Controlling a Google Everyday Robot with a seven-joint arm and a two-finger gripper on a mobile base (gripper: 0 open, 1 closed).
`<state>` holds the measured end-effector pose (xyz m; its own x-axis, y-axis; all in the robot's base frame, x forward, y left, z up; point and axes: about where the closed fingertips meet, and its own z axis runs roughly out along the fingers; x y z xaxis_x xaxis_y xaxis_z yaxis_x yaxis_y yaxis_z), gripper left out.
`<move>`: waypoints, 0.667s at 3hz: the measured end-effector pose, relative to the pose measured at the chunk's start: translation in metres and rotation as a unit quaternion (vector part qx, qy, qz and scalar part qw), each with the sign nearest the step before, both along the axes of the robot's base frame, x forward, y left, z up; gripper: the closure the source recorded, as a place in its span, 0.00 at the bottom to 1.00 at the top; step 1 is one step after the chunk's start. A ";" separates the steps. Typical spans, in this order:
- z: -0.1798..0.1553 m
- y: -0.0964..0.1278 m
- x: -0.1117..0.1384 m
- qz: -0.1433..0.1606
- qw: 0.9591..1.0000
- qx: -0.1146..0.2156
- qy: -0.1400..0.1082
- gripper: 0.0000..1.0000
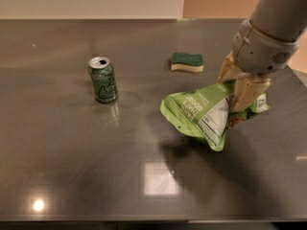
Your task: Pick green rice chip bag
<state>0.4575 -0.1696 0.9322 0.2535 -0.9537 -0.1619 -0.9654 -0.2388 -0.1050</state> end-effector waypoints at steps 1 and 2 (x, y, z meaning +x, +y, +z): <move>0.025 -0.004 0.032 -0.023 0.999 0.021 -0.019 1.00; 0.044 -0.004 0.053 -0.037 0.998 0.045 -0.036 1.00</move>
Offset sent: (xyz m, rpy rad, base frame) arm 0.0516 -0.0141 0.0602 0.1095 -0.0037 -0.0919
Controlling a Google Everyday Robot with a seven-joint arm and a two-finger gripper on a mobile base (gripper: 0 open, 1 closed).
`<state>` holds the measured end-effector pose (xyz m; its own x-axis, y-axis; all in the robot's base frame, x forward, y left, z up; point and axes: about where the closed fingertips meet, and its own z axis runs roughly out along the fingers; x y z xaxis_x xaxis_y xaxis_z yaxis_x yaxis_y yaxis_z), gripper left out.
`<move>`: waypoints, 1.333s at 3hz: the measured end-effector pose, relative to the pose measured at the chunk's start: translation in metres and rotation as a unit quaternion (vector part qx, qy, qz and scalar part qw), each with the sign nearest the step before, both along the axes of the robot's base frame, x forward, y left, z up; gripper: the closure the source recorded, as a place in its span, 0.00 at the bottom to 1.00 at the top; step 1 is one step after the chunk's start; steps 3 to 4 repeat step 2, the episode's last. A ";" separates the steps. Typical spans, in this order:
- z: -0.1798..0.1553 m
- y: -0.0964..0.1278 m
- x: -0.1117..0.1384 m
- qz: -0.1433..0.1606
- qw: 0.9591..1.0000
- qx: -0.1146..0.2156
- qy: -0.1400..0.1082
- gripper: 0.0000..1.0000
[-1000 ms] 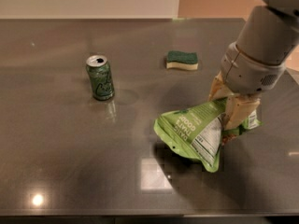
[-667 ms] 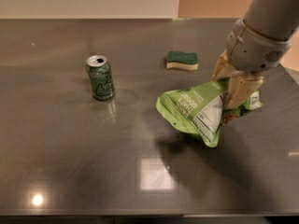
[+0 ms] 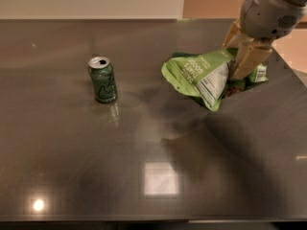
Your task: Pick green rice chip bag
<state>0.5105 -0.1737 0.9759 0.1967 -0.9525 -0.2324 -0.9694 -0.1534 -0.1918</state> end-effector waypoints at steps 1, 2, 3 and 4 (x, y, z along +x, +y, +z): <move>0.005 0.003 0.009 -0.003 1.000 0.006 -0.021 1.00; 0.005 0.003 0.009 -0.003 1.000 0.007 -0.022 1.00; 0.005 0.003 0.009 -0.003 1.000 0.007 -0.022 1.00; 0.005 0.003 0.009 -0.003 1.000 0.007 -0.022 1.00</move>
Offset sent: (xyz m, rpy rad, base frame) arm 0.0079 0.0026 0.0053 0.0119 -0.0392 -0.0060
